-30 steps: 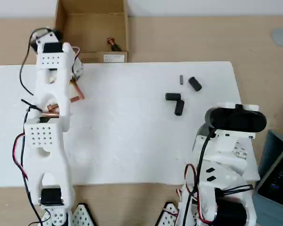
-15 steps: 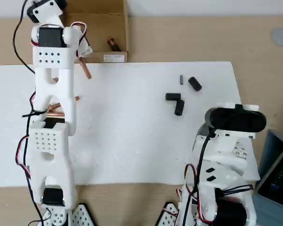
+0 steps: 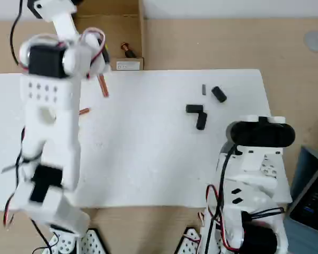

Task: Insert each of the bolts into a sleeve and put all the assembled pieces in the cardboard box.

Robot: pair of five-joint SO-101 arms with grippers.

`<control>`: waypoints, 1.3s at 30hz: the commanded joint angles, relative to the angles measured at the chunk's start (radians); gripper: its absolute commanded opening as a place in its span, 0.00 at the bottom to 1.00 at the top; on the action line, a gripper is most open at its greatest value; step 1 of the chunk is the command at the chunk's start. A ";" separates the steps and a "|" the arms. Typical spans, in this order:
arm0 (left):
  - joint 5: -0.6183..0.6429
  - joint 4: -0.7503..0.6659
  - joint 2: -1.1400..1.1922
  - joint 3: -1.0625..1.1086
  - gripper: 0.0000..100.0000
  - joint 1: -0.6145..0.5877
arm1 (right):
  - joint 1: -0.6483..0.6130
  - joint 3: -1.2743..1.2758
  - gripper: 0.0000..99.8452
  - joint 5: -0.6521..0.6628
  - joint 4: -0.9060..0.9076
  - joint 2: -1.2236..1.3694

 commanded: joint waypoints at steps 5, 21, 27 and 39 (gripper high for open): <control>-0.097 0.003 -0.496 0.436 0.00 0.066 | -0.001 0.027 0.01 0.063 -0.029 -0.013; -0.175 -0.387 -1.374 1.452 0.00 0.055 | -0.248 0.091 0.01 0.058 -0.052 -0.013; -0.187 -0.537 -1.742 1.792 0.00 0.055 | -0.248 0.101 0.01 0.058 -0.052 -0.064; -0.081 -0.666 -1.893 2.007 0.00 0.054 | -0.343 0.269 0.01 0.060 -0.066 -0.278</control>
